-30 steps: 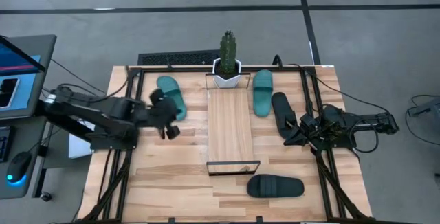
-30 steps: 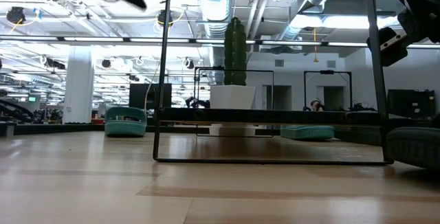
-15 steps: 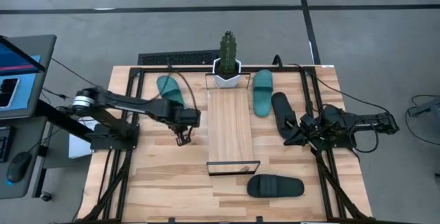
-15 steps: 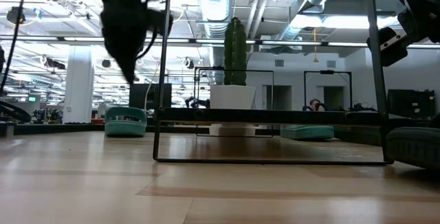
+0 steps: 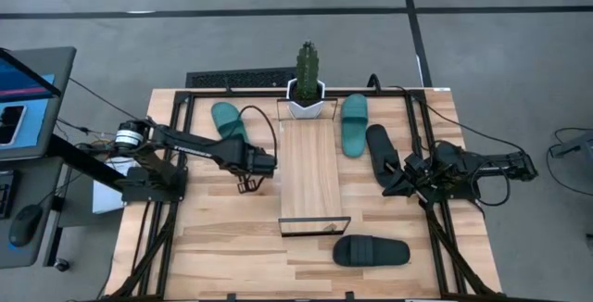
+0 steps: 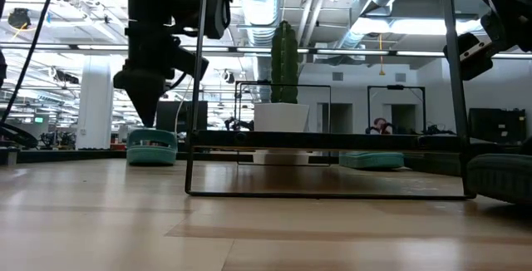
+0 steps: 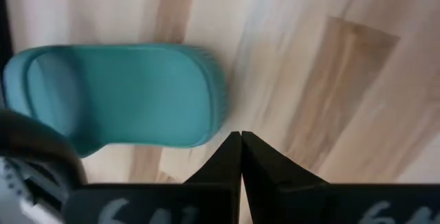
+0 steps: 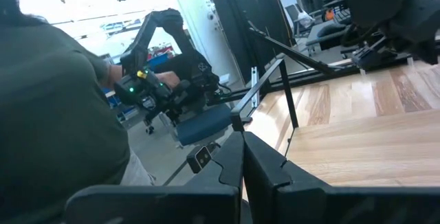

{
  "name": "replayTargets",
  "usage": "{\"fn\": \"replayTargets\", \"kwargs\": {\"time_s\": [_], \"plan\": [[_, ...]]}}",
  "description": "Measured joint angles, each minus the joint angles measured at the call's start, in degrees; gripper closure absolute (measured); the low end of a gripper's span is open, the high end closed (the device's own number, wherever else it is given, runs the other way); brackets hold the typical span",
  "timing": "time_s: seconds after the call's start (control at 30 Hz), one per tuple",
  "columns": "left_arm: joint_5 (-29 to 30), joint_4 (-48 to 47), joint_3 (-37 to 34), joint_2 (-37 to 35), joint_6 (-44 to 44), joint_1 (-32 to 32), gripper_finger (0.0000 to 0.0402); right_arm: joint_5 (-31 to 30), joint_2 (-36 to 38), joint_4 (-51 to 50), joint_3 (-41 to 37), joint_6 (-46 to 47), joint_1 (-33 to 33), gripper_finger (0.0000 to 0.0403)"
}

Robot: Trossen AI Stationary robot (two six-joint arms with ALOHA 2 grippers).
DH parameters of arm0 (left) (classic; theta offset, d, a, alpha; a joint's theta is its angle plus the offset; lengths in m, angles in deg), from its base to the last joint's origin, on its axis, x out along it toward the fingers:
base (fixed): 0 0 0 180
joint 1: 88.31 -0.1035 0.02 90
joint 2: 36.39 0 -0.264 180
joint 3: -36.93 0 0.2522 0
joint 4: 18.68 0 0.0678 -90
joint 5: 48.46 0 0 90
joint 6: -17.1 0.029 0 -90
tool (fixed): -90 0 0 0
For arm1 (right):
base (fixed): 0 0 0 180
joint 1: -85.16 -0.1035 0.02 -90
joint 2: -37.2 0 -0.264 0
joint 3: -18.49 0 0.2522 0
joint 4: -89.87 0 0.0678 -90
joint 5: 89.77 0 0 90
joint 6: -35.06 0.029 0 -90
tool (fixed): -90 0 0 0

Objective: Pick and place slides into the shelf
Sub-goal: Put the left green slipper on the shelf

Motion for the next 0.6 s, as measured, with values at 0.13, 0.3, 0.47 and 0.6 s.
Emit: {"fn": "replayTargets", "kwargs": {"time_s": [0.13,0.3,0.47,0.6], "plan": [[-4.6,0.2,0.0,-0.7,3.1,0.0,0.0402,0.0,0.0,0.0,0.0,0.0,0.0,0.0403],[-9.0,1.8,0.0,-1.9,8.5,0.6,0.0402,0.0,0.0,0.0,0.0,0.0,0.0,0.0403],[-12.3,4.8,0.0,-5.5,13.1,1.0,0.0402,0.0,0.0,0.0,0.0,0.0,0.0,0.0403],[-17.3,7.8,0.0,-9.7,15.2,0.4,0.0401,0.0,0.1,0.0,0.0,0.0,0.0,0.0403]]}}
